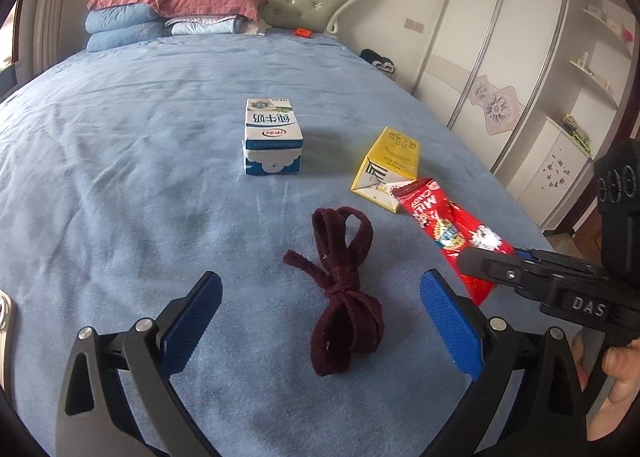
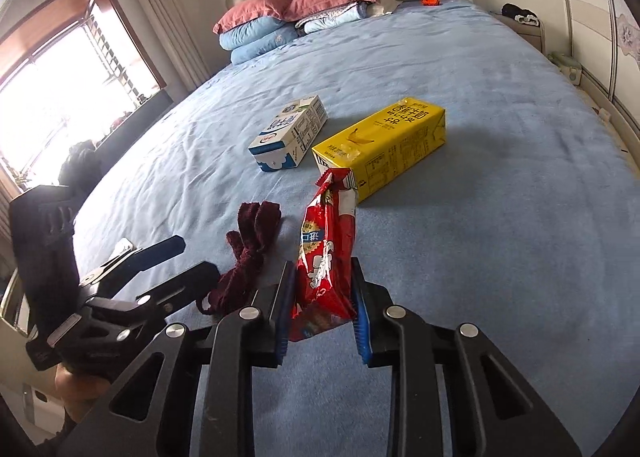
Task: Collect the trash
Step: 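Grasp the dark red cord with the left gripper while the right gripper holds the wrapper, then carry the cord and wrapper over the yellow bin and open both grippers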
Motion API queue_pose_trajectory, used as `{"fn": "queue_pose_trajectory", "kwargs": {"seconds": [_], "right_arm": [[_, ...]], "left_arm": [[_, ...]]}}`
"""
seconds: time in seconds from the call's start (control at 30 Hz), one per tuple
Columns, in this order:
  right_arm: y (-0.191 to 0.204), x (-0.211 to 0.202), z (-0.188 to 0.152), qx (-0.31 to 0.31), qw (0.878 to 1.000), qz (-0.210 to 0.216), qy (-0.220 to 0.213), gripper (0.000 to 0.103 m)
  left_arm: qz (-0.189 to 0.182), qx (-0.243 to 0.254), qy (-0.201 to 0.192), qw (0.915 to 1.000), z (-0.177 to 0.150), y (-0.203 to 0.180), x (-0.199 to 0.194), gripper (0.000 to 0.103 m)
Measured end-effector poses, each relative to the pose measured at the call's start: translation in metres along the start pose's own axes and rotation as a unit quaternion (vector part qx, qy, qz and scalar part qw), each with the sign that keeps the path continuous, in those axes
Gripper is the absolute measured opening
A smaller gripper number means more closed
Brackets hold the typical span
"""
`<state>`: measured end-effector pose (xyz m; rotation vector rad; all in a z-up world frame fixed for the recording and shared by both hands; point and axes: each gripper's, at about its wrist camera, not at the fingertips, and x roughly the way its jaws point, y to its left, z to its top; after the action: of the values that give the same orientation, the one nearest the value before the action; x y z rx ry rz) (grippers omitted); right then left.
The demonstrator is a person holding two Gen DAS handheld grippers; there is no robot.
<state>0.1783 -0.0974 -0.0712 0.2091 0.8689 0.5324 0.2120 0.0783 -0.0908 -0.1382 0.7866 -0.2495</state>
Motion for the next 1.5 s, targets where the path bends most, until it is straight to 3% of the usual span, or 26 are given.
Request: {"fn": "queue_pose_trajectory", "kwargs": {"seconds": [0.07, 0.17, 0.2, 0.27, 0.33, 0.4, 0.6, 0.93, 1.2, 1.5], "right_arm": [[-0.004, -0.009, -0.004, 0.004, 1.0, 0.008, -0.004, 0.026], [-0.009, -0.022, -0.013, 0.01, 1.0, 0.013, -0.012, 0.026], [-0.011, -0.028, -0.018, 0.013, 1.0, 0.015, -0.017, 0.026], [-0.012, -0.039, -0.026, 0.019, 0.999, 0.028, -0.025, 0.026], [-0.014, -0.051, -0.035, 0.019, 0.999, 0.031, -0.033, 0.026], [-0.015, -0.061, -0.039, 0.015, 0.999, 0.025, -0.04, 0.026], [-0.035, -0.083, -0.045, 0.031, 0.998, 0.019, -0.058, 0.026], [-0.082, -0.148, -0.068, 0.071, 0.991, -0.001, -0.117, 0.026], [-0.146, -0.205, -0.103, 0.107, 0.984, -0.041, -0.14, 0.026], [-0.222, -0.261, -0.149, 0.155, 0.97, -0.094, -0.16, 0.026]], "left_arm": [[0.008, -0.007, 0.021, 0.9997, 0.004, -0.001, 0.013, 0.095], [0.013, -0.005, 0.054, 0.9984, 0.006, -0.003, 0.035, 0.076], [0.027, -0.002, 0.065, 0.9975, 0.006, -0.005, 0.043, 0.066], [0.053, 0.009, 0.058, 0.9968, 0.005, -0.011, 0.046, 0.062], [0.043, 0.014, 0.053, 0.9975, 0.006, -0.016, 0.043, 0.036], [0.036, 0.016, 0.053, 0.9978, 0.005, -0.019, 0.041, 0.028], [0.017, 0.019, 0.043, 0.9988, 0.002, -0.044, 0.025, 0.026], [-0.041, 0.088, 0.037, 0.9946, -0.006, -0.148, 0.001, 0.026], [-0.102, 0.137, 0.068, 0.983, -0.016, -0.248, 0.022, 0.026], [-0.164, 0.186, 0.119, 0.9614, -0.035, -0.353, 0.064, 0.026]]}}
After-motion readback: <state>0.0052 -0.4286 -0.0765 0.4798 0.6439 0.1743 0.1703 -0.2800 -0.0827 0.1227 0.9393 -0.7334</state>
